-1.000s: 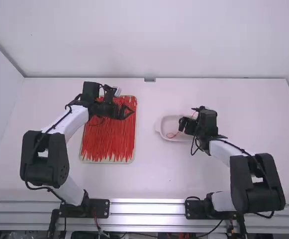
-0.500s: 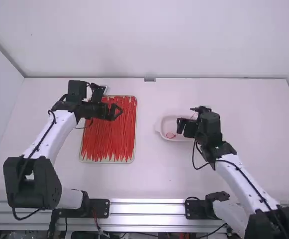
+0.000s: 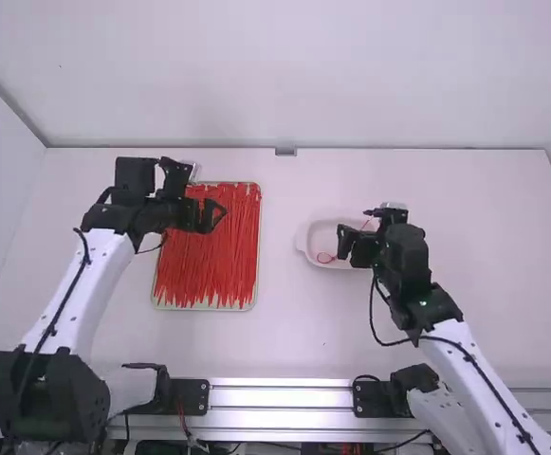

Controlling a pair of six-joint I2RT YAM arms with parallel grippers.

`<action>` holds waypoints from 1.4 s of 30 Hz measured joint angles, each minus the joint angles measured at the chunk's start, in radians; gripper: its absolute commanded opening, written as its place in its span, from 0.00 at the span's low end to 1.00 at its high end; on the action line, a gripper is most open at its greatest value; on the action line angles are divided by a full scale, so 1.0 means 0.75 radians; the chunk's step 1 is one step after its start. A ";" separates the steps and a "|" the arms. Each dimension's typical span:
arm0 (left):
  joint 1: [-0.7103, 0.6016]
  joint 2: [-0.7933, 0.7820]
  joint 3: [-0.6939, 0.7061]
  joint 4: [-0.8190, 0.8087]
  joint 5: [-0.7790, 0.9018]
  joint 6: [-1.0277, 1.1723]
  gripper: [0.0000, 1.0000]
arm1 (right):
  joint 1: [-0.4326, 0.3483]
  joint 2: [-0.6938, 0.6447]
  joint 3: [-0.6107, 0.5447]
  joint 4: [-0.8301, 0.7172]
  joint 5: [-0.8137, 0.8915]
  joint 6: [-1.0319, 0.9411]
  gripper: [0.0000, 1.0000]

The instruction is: Fasten the cable tie

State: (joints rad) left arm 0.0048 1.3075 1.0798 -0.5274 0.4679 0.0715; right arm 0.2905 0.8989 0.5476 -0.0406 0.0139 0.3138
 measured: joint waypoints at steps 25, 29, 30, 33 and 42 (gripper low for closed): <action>-0.001 -0.608 -0.594 0.597 -0.519 -0.097 0.46 | -0.390 -0.659 -0.660 0.050 -0.014 -0.403 0.41; -0.001 -0.739 -0.719 0.695 -0.578 -0.096 0.35 | -0.390 -0.770 -0.716 0.062 -0.017 -0.409 0.32; -0.001 -0.778 -0.753 0.701 -0.588 -0.097 0.33 | -0.390 -0.807 -0.716 0.062 -0.015 -0.413 0.30; -0.001 -0.879 -0.855 0.701 -0.602 -0.096 0.26 | -0.390 -0.893 -0.716 0.062 -0.018 -0.418 0.24; -0.001 -1.125 -1.105 0.699 -0.609 -0.096 0.08 | -0.390 -1.081 -0.716 0.064 -0.021 -0.419 0.11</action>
State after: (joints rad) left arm 0.0044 0.4641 0.2512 -0.0032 0.0113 -0.0006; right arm -0.0021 0.0879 0.0105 0.0071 -0.0017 -0.0002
